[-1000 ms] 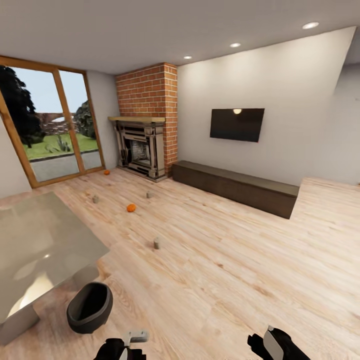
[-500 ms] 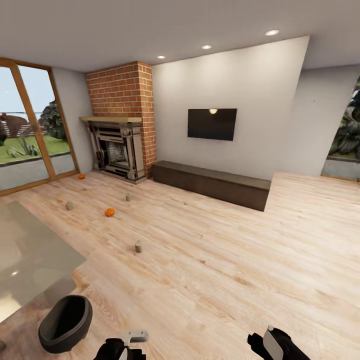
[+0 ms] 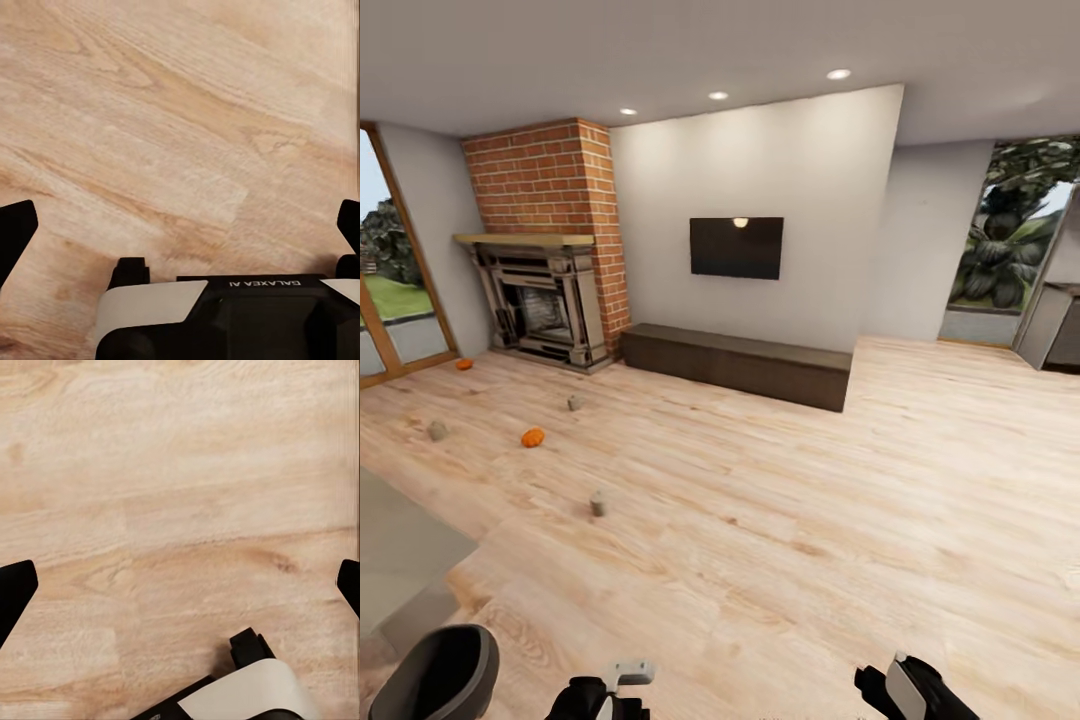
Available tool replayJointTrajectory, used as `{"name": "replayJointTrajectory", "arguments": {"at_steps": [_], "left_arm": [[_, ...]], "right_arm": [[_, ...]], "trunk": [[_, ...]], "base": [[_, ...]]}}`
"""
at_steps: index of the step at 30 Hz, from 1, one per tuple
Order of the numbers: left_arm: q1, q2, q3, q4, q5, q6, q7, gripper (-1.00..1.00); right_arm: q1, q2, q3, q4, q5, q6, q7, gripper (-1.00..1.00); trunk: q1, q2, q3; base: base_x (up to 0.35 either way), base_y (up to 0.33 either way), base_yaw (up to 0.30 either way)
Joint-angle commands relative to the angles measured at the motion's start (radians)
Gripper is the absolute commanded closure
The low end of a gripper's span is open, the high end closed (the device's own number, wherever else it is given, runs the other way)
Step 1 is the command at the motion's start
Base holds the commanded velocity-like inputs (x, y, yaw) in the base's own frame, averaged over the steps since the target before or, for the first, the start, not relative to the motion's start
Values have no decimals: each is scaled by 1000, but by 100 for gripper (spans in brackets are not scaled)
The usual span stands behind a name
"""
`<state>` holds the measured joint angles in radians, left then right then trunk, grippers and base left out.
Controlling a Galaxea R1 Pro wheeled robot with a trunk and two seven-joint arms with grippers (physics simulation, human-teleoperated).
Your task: Place each of the two pumpkins and all three candles from the living room inside a cabinet in the living room (use any cabinet), then make sure every cabinet is closed, and position the cauldron so it is next to a table in the living room.
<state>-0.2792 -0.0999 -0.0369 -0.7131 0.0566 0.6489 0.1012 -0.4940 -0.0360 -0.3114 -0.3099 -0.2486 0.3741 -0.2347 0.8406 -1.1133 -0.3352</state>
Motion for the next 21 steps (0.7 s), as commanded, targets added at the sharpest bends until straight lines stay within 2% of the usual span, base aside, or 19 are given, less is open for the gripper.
{"name": "replayJointTrajectory", "arguments": {"at_steps": [1, 16, 21], "left_arm": [[0, 0, 0, 0, 0, 0, 0, -100], [0, 4, 1, 0, 0, 0, 0, -100], [0, 5, 2, 0, 0, -1, 0, -100]], "right_arm": [[0, 0, 0, 0, 0, -1, 0, -100], [0, 2, 0, 0, 0, -4, 0, -100], [0, 8, 0, 0, 0, -5, 0, -100]], "trunk": [[0, 0, 0], [0, 0, -5], [0, 0, -7]], "base": [[0, 0, -287], [0, 0, -274], [0, 0, -93]]}}
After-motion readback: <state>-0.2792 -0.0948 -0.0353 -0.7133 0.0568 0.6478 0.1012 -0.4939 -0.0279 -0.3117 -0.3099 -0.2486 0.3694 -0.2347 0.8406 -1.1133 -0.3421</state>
